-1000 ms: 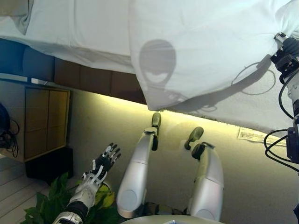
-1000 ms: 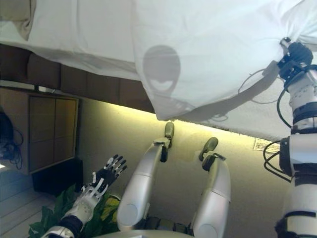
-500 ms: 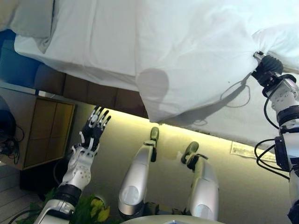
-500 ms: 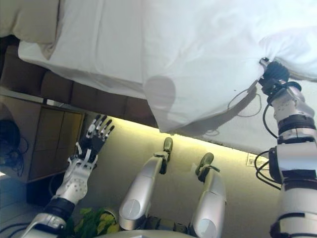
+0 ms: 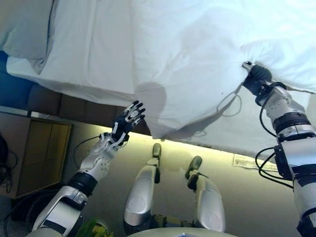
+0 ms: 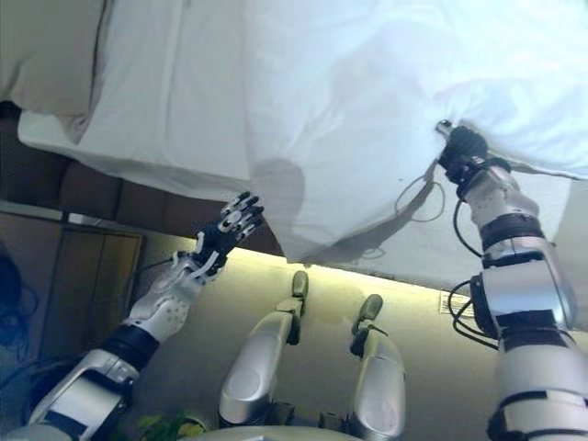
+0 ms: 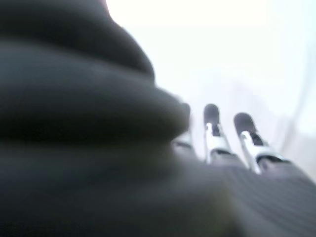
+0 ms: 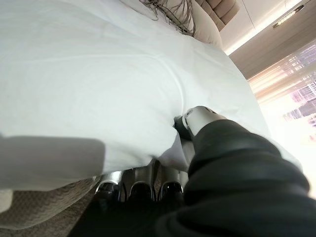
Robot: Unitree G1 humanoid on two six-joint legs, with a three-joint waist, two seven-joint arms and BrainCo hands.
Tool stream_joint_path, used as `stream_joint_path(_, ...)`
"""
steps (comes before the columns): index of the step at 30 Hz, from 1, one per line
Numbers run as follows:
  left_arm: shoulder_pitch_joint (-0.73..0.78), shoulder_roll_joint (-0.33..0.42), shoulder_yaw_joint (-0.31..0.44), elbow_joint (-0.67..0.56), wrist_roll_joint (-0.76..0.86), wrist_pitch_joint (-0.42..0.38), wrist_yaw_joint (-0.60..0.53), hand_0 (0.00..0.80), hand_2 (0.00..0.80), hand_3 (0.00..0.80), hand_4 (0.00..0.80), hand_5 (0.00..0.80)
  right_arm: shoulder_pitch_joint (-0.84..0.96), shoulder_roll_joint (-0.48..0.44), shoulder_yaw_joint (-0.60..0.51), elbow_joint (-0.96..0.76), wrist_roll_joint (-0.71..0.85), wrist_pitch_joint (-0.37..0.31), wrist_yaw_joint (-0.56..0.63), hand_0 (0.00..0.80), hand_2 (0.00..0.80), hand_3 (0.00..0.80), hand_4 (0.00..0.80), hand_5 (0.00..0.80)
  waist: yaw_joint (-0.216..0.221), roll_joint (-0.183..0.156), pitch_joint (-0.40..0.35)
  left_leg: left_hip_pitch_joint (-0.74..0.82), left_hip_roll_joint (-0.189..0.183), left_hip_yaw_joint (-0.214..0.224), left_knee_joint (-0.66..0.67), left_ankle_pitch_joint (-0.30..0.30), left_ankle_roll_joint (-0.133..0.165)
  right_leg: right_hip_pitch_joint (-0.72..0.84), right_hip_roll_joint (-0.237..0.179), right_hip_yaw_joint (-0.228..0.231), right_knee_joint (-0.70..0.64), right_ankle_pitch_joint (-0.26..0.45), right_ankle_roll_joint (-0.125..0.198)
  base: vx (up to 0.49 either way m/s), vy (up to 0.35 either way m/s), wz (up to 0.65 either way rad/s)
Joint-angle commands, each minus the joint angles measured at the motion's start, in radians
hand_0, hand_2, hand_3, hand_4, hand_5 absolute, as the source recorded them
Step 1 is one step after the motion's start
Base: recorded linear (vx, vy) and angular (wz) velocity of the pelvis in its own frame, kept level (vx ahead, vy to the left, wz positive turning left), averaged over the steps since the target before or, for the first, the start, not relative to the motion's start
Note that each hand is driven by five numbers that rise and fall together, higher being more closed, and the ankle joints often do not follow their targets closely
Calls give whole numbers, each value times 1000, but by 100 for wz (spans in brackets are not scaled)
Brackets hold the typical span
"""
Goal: Make the bed neatly
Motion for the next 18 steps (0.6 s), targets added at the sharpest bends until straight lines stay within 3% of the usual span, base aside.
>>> stream_joint_path(1, -39, -46, -40, 47, -44, 99, 5, 0, 0, 0, 0, 0, -92, 4, 54, -130, 96, -51, 14, 800, 800, 800, 800, 800, -11, -50, -47, -1, 56, -16, -12, -10, -48, 11, -61, 5, -40, 68, 98, -15, -48, -4)
stream_joint_path(10, -91, -150, -77, 177, -190, 292, 38, 0, 0, 0, 0, 0, -102, 44, 75, -171, 133, -59, -7, 800, 800, 800, 800, 800, -35, -88, -32, -11, 71, -13, 22, -26, -48, 11, -45, 15, -31, 64, 94, 4, -65, -3)
stream_joint_path(18, -58, -229, -91, 299, -310, 528, 95, 0, 0, 0, 0, 0, -107, 68, 91, -206, 139, -65, -56, 800, 800, 800, 800, 800, -52, -102, -19, -3, 77, -6, 24, -32, -50, 19, -35, 26, -46, 69, 95, 8, -34, -6)
